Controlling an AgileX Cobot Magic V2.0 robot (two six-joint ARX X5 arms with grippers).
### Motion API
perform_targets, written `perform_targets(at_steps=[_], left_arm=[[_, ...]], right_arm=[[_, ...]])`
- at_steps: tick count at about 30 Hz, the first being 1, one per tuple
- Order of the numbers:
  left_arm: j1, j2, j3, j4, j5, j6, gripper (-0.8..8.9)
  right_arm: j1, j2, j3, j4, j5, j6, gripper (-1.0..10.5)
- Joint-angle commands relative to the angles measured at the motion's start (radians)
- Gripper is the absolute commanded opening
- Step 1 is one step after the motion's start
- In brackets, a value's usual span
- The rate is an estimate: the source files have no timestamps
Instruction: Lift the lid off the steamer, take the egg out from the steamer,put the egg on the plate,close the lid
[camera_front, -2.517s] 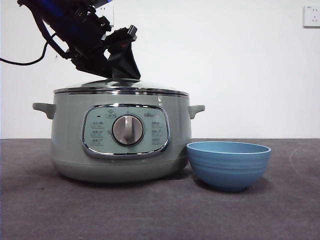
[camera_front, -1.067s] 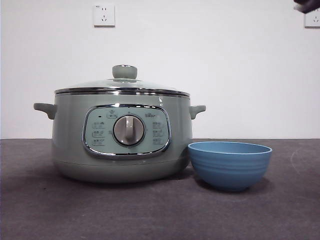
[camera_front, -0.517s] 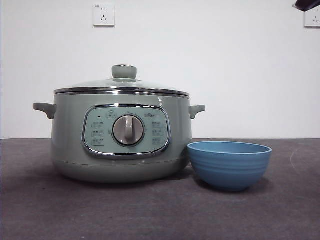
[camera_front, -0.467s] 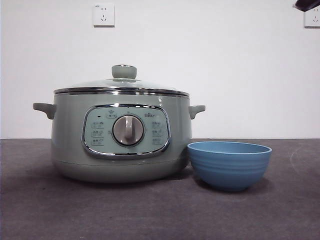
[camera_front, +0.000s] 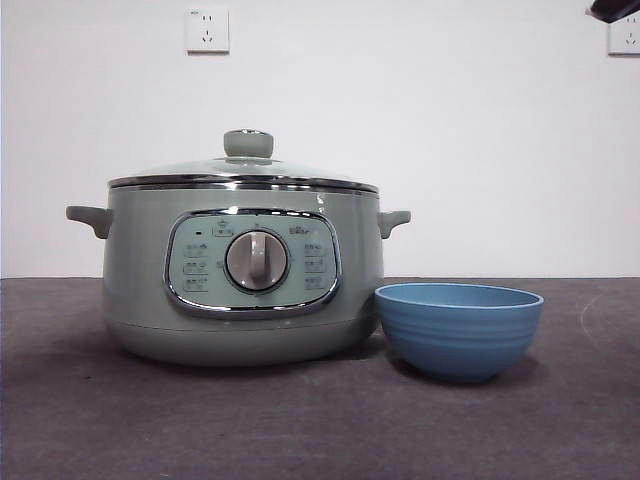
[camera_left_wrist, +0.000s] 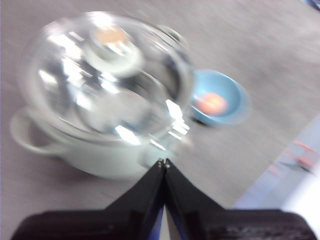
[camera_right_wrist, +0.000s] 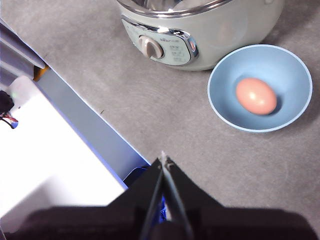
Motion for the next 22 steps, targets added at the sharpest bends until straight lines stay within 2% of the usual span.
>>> perform_targets(at_steps=[1, 3, 6, 13, 16, 22], left_arm=[[0.036, -0.011, -0.009, 0.080, -0.156, 0.041, -0.04], [0.092, -0.024, -0.027, 0.161, -0.181, 0.072, -0.04], [0.193, -0.083, -0.123, 0.354, -0.150, 0.090, -0.04], [0.366, -0.298, -0.523, 0.821, -0.127, 0.085, -0.04], [0.396, -0.399, -0.677, 0.894, -0.130, 0.085, -0.04], [0.428, -0.581, -0.907, 0.893, -0.172, 0.084, -0.04]], right_arm=[[0.001, -0.001, 0.000, 0.003, 0.002, 0.006, 0.0], [0.001, -0.001, 0.000, 0.003, 0.002, 0.006, 0.0], [0.001, -0.001, 0.000, 0.003, 0.002, 0.006, 0.0], [0.001, -0.001, 0.000, 0.003, 0.002, 0.006, 0.0], [0.001, -0.001, 0.000, 0.003, 0.002, 0.006, 0.0], [0.001, -0.001, 0.000, 0.003, 0.002, 0.006, 0.0]])
